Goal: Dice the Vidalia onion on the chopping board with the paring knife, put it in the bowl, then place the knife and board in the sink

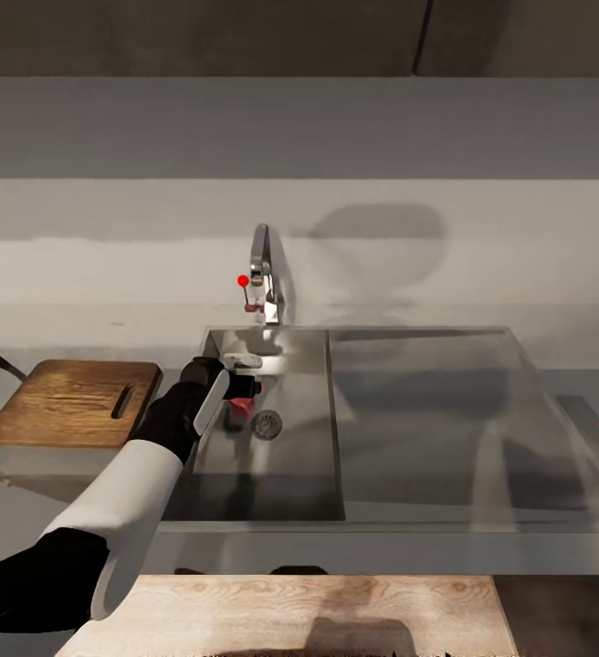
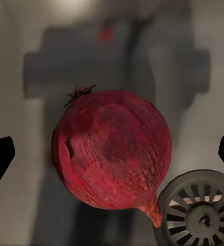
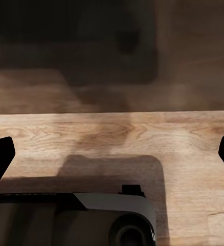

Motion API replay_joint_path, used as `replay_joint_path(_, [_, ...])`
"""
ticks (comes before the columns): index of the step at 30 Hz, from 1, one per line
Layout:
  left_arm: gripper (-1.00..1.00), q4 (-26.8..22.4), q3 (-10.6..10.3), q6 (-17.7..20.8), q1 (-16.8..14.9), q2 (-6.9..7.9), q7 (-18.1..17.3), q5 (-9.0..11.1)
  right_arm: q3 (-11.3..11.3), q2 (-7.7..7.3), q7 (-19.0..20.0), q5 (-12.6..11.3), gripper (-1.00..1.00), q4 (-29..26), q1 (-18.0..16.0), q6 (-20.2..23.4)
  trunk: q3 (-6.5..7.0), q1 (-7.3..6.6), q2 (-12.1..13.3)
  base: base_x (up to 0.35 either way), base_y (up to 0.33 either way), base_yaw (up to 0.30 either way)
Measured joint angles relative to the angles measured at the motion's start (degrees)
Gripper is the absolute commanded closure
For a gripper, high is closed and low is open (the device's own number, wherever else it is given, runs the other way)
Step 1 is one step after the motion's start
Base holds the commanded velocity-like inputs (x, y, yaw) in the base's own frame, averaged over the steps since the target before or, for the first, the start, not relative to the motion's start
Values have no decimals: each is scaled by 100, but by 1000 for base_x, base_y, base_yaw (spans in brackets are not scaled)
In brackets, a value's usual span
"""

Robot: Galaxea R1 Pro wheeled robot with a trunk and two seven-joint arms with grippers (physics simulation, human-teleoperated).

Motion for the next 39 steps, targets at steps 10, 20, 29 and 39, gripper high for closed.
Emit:
replay_joint_path(10, [-100,7,0,0,0,2,0,0,0,2,0,-3,-100,0,0,0,-69,0,0,0,0,0])
replay_joint_path(20, [-100,2,0,0,0,2,0,0,8,3,0,0,-100,0,0,-2,-138,0,0,0,0,0])
replay_joint_path(29, [-100,-31,0,0,0,2,0,0,13,8,41,8,-100,0,0,-7,-171,0,0,0,0,0])
replay_joint_path(39, [-100,-35,0,0,0,2,0,0,17,0,61,29,-100,0,0,-15,-173,0,0,0,0,0])
